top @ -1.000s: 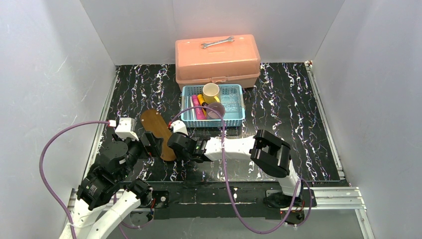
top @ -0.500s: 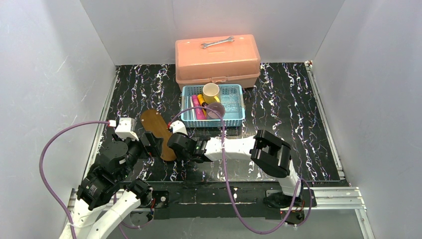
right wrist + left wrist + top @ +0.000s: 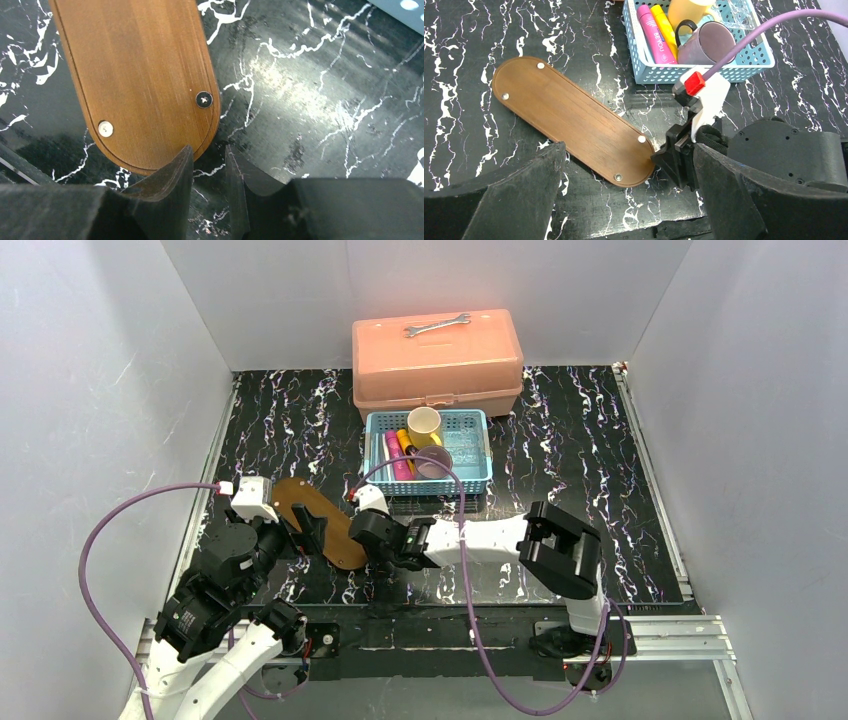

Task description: Prepare toiletry sets of a toothbrush and toothpaste on the tray

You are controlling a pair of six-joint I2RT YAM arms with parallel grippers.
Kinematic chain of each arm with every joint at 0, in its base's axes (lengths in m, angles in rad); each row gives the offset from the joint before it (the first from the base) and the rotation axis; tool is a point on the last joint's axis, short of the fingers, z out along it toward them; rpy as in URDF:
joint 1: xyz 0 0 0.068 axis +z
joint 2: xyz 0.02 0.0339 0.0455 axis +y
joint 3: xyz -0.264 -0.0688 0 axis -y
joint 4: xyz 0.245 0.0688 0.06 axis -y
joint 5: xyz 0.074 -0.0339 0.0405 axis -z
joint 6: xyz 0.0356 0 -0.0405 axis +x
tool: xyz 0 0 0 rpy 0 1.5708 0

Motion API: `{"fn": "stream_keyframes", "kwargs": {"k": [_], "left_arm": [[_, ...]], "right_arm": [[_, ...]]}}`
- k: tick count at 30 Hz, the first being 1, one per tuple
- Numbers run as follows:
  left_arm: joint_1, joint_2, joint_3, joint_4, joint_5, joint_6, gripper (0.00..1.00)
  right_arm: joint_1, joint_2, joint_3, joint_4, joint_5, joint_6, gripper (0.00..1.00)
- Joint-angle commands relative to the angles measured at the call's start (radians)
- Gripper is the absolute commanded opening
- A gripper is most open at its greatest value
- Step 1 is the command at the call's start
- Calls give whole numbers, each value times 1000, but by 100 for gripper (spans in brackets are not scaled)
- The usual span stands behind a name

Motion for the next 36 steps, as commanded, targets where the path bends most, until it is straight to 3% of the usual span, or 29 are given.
{"fn": "stream_keyframes", "kwargs": {"k": [1,17,36], "left_arm": [[-3,0,-5,-9,-29,-7,99],[-3,2,-5,-12,-37,-9,99],[-3,12,-5,-12,-36,-8,99]], "right_arm": [[-7,-51,-74,-78,23,-18,37],[-80,-235,-319,-62,45,2,36],[-288,-553,-540,-140,57,-43,36]]}}
